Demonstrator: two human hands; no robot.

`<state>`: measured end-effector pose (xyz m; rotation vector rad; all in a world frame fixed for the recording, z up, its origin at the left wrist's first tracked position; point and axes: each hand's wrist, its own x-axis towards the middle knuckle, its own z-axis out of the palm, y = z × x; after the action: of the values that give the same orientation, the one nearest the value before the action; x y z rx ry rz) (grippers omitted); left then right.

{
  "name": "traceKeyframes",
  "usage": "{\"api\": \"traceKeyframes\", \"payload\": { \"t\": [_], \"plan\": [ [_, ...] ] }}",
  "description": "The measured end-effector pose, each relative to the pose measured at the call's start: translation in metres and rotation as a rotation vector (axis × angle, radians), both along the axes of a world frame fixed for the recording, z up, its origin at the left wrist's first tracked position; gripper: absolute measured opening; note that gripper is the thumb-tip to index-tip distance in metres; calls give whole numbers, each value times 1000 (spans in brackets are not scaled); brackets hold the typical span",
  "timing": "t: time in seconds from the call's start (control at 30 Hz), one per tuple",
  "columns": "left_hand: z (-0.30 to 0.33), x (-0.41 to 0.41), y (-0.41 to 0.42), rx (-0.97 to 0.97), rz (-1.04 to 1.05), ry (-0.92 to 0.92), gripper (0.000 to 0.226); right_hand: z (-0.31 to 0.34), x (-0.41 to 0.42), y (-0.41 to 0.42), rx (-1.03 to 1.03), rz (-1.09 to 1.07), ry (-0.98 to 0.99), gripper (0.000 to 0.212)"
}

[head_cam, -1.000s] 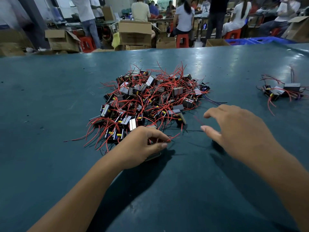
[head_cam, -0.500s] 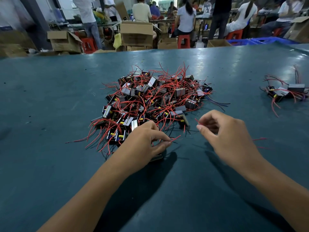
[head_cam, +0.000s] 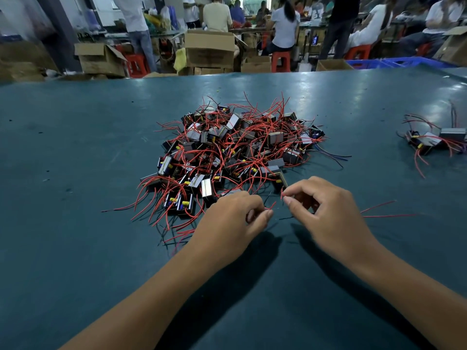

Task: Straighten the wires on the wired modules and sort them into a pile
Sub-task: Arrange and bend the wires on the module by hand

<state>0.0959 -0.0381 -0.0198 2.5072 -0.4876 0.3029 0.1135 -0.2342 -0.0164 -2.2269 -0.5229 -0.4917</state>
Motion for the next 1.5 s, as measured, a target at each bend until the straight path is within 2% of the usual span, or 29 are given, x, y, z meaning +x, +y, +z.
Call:
{"api": "traceKeyframes", "payload": {
  "t": [0.23, 0.43, 0.67, 0.83, 0.97, 1.17, 1.27, 1.4, 1.5],
  "plan": [
    [1, 1, 3, -176, -12, 9, 7, -5, -1, 4, 76, 30, 39, 11],
    [-1, 0, 2, -204, -34, 12, 12, -6, 0, 7, 171, 60, 146, 14],
    [0, 2, 0, -429, -63, 100, 4, -4, -1, 6, 130, 132, 181, 10],
    [3, 0, 1, -474, -112, 148, 17, -3, 3, 5, 211, 127, 206, 12],
    [5, -4, -3, -429, -194, 183, 24, 0, 6, 1, 363, 113, 288, 13],
    [3, -3, -3, -252, -169, 142, 13, -3, 5, 3, 465, 151, 339, 14],
    [1, -3, -4, -211, -141, 147, 8, 0, 3, 1, 464, 162, 319, 16],
    [-3, 0, -5, -138, -18, 116, 11, 7, -2, -5, 364, 247, 231, 13],
    [-4, 4, -1, -197, 43, 140, 13, 8, -6, -3, 359, 428, 379, 11]
  ]
}}
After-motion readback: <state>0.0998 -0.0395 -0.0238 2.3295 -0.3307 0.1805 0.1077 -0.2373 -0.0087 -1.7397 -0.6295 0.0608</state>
